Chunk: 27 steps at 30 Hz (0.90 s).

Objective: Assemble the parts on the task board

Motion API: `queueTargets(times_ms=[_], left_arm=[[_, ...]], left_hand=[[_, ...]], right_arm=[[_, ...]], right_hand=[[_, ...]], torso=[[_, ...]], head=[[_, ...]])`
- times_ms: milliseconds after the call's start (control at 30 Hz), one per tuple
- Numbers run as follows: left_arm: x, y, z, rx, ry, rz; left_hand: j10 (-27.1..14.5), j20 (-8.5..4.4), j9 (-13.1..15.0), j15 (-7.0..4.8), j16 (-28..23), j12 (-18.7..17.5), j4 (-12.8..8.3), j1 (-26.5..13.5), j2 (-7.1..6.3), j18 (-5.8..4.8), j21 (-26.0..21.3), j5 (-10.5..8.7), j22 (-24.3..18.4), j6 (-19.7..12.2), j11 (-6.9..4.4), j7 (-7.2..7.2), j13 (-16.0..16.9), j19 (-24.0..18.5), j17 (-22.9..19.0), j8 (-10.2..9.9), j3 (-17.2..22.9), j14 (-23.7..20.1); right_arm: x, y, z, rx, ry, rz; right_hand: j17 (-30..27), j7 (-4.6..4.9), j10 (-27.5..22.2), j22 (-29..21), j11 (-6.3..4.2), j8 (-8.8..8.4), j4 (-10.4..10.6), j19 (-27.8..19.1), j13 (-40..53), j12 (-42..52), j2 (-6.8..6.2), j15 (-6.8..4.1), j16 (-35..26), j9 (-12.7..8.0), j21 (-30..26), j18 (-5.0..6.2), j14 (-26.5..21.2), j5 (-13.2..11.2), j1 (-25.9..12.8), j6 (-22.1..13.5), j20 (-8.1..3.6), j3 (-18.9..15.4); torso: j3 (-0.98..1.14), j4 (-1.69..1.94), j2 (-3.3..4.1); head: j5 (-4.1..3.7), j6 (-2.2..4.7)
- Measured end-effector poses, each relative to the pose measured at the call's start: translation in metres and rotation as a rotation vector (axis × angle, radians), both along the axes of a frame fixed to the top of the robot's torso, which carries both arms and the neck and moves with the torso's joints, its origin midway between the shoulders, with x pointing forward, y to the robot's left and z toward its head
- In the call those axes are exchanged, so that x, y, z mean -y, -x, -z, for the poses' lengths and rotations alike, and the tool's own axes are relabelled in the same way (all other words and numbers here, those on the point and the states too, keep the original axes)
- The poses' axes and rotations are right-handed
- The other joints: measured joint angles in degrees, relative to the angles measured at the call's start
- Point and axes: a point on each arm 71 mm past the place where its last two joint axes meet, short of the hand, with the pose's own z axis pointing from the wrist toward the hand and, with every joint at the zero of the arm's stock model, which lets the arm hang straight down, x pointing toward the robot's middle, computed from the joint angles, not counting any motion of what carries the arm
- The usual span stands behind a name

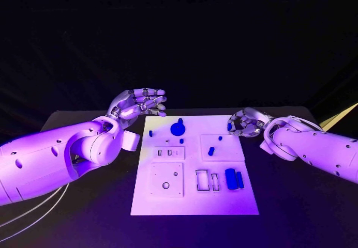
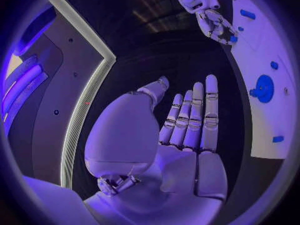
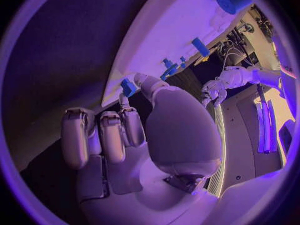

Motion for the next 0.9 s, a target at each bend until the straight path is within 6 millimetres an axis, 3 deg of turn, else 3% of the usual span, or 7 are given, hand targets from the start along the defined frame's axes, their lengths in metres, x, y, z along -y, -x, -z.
queueTargets(times_ms=[200, 233, 367, 433, 500, 833, 900], left_arm=[[0.0000, 0.0001, 0.0000, 0.000, 0.000, 0.000], [0.0000, 0.0001, 0.0000, 0.000, 0.000, 0.000], [-0.0001, 0.0001, 0.0000, -0.001, 0.000, 0.000], [-0.0002, 0.0001, 0.0000, -0.001, 0.000, 0.000], [-0.0003, 0.0001, 0.0000, -0.001, -0.001, 0.000], [-0.0006, 0.0001, 0.0001, -0.002, -0.001, 0.000], [-0.0008, 0.0001, 0.0001, -0.003, -0.002, -0.001]], left_hand=[[0.00, 0.00, 0.00, 0.00, 0.00, 0.00, 0.00, 0.00, 0.00, 0.00, 0.00, 0.00, 0.01, 0.00, 0.00, 0.00, 0.00, -0.01, 0.00, 0.00, 0.00, 0.00], [0.00, 0.00, 0.00, 0.00, 0.00, 0.00, 0.00, 0.00, 0.00, 0.00, 0.00, 0.00, 0.01, 0.00, 0.00, 0.00, 0.00, 0.00, 0.00, 0.00, 0.00, 0.00], [0.00, 0.00, 0.00, 0.00, 0.00, 0.00, 0.00, 0.00, 0.00, 0.00, 0.00, 0.00, 0.02, 0.00, 0.00, 0.00, 0.00, 0.02, 0.00, 0.00, 0.00, 0.00], [0.00, -0.01, 0.00, 0.00, 0.00, 0.00, 0.00, 0.00, 0.00, 0.00, 0.00, 0.00, 0.02, 0.00, 0.00, 0.00, 0.00, 0.01, 0.00, 0.00, 0.00, 0.00], [0.00, 0.01, 0.00, 0.00, 0.00, 0.00, 0.00, 0.00, 0.00, 0.00, 0.00, 0.00, 0.02, 0.00, 0.00, 0.00, 0.00, -0.01, 0.00, 0.00, 0.00, 0.00], [0.00, -0.01, 0.00, 0.00, 0.00, 0.00, 0.00, 0.00, 0.00, 0.00, 0.00, 0.00, 0.03, 0.00, 0.00, 0.00, 0.00, 0.00, 0.00, 0.00, 0.00, 0.00], [0.00, 0.00, 0.00, 0.00, 0.00, 0.00, 0.00, 0.00, 0.00, 0.00, 0.00, 0.00, 0.03, 0.00, 0.00, 0.00, 0.00, -0.02, 0.00, 0.00, 0.00, 0.00]], right_arm=[[-0.0004, -0.0004, 0.0002, 0.000, 0.000, 0.002], [-0.0006, -0.0004, 0.0003, 0.000, 0.000, 0.002], [-0.0023, -0.0006, 0.0003, 0.001, 0.000, 0.000], [-0.0026, -0.0007, 0.0002, 0.001, -0.001, 0.000], [-0.0028, -0.0007, 0.0002, 0.003, -0.001, 0.001], [-0.0023, -0.0011, -0.0005, 0.013, -0.003, 0.011], [-0.0020, -0.0013, -0.0006, 0.015, -0.003, 0.014]], right_hand=[[0.00, -0.09, 0.52, 0.00, -0.50, 0.00, -0.45, 0.02, 0.00, 0.29, 0.03, -0.02, 0.00, 0.15, 0.00, 0.00, -0.01, -0.01, -0.01, 0.90, -0.02, 0.48], [0.00, -0.22, 0.52, 0.00, -0.50, 0.01, -0.45, 0.03, 0.00, 0.29, 1.10, -0.02, 0.00, 0.18, 0.00, 0.00, -0.01, -0.01, -1.07, 1.05, -0.04, 0.48], [0.00, -0.28, 0.53, 0.00, -0.50, 0.01, -0.46, 0.30, 0.00, 0.30, 1.30, -0.41, 0.00, 0.40, 0.01, -0.01, -0.39, -0.01, -1.27, 1.72, -0.32, 0.49], [0.00, -0.31, 0.53, 0.00, -0.50, 0.01, -0.80, 0.29, 0.00, 0.30, 1.30, -0.41, 0.00, 0.50, 0.01, -0.01, -0.39, -0.01, -1.27, 1.75, -0.32, 2.46], [0.00, -0.27, 0.53, 0.00, -0.51, 0.01, -0.75, 0.29, 0.00, 0.30, 2.23, -0.41, 0.00, 0.57, 0.02, -0.01, -0.39, -0.02, -0.34, 2.01, -0.32, 2.70], [0.00, -0.67, 0.75, 0.00, -0.70, 0.15, -0.75, 0.30, 0.00, 0.96, 2.27, -0.43, 0.00, 0.97, 0.44, -0.01, -0.38, -0.06, -0.31, 3.31, -0.33, 2.71], [0.00, -1.08, 1.24, 0.00, -1.21, 0.17, -0.75, 0.31, 0.00, 0.96, 3.49, -0.85, 0.00, 1.26, 0.44, -0.01, 0.00, -0.37, -1.52, 3.74, -0.35, 2.71]], torso=[[0.04, 0.00, 0.00], [0.03, 0.00, 0.01], [0.07, 0.00, 0.00], [0.07, -0.01, 0.01], [0.07, -0.03, 0.00], [0.11, -0.03, 0.01], [0.10, -0.03, 0.01]], head=[[0.08, -0.07], [0.10, -0.08], [0.14, -0.13], [0.15, -0.14], [0.15, -0.14], [0.11, -0.15], [0.11, -0.15]])
